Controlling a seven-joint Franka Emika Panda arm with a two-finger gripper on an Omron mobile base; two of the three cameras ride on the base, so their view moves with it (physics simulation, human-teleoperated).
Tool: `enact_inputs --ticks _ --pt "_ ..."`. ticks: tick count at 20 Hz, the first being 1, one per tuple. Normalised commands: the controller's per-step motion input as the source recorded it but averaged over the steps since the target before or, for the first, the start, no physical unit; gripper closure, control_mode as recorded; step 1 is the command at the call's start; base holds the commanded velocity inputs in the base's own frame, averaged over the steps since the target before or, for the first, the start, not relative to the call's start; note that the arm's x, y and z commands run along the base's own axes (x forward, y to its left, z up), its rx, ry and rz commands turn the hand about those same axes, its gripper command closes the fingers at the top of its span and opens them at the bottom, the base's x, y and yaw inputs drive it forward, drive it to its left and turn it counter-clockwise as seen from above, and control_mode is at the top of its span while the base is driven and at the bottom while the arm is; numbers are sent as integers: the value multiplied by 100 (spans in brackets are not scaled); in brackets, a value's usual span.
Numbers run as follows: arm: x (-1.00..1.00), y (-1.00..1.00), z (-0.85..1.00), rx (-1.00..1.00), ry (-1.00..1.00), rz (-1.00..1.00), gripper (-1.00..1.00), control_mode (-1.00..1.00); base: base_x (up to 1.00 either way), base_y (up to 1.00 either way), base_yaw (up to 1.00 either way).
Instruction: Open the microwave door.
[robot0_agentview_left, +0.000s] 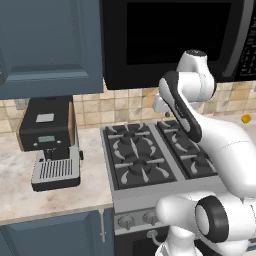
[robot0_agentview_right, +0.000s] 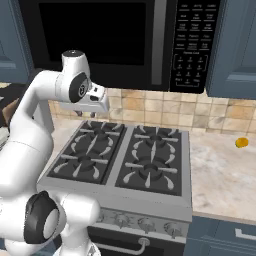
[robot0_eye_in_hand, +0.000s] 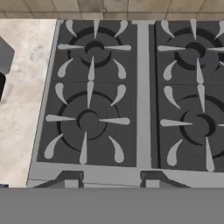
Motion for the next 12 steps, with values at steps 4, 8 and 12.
enact_inputs --ticks 4,8,12 --pt "-31 0 1 0 -17 0 -100 -100 0 0 0" --pt "-76 -4 21 0 -40 0 -100 -100 0 0 0" --pt "-96 -34 36 0 -65 0 -100 -100 0 0 0"
